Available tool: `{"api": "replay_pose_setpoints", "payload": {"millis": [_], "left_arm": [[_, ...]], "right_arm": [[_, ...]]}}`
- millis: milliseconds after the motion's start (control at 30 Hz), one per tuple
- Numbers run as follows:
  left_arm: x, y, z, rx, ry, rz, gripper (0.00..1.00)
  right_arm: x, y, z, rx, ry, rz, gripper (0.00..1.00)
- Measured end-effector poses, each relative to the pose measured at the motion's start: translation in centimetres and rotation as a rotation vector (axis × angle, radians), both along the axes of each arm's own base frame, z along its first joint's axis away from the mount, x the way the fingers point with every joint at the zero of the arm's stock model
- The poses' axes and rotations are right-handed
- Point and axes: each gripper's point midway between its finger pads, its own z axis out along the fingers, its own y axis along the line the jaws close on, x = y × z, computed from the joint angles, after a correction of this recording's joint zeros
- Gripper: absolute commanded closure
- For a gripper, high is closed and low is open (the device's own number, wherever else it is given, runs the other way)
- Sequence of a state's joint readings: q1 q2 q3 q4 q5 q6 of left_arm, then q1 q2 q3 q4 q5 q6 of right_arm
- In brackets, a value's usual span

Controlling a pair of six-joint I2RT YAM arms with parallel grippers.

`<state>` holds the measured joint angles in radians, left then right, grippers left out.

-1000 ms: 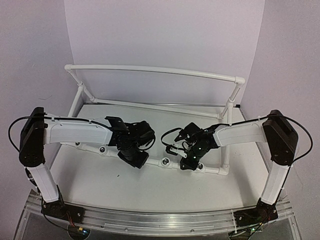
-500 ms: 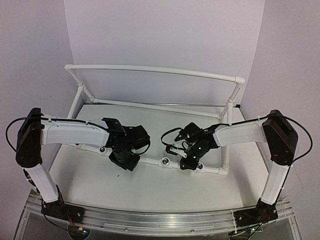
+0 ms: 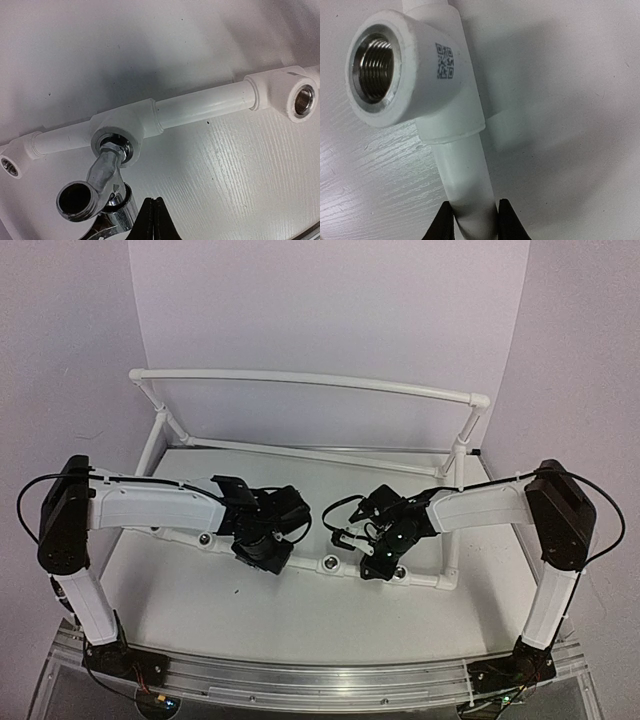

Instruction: Install the water faucets

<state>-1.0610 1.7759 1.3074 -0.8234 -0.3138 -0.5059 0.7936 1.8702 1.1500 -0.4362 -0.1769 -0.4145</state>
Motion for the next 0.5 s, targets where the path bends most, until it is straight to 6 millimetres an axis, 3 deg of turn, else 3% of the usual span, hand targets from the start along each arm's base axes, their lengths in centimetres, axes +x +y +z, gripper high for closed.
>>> {"api": "replay_pose_setpoints", "payload": {"millis": [200,367,500], "left_arm": [[0.1,1.3,-1.3,0.044,0.000,0.037,0.97],[-0.3,3.7,-2.7,0.095,0.015,0.081,0.97],[0.0,5.5,-2.5,0.102,0.001,0.130,0.97]], "right_arm": [[0.0,0.0,0.0,0.000,0.000,0.000,0.93],[0.0,0.0,0.0,-0.001,0.000,0.000,0.93],[0.0,0.0,0.0,-0.002,0.000,0.000,0.93]]}}
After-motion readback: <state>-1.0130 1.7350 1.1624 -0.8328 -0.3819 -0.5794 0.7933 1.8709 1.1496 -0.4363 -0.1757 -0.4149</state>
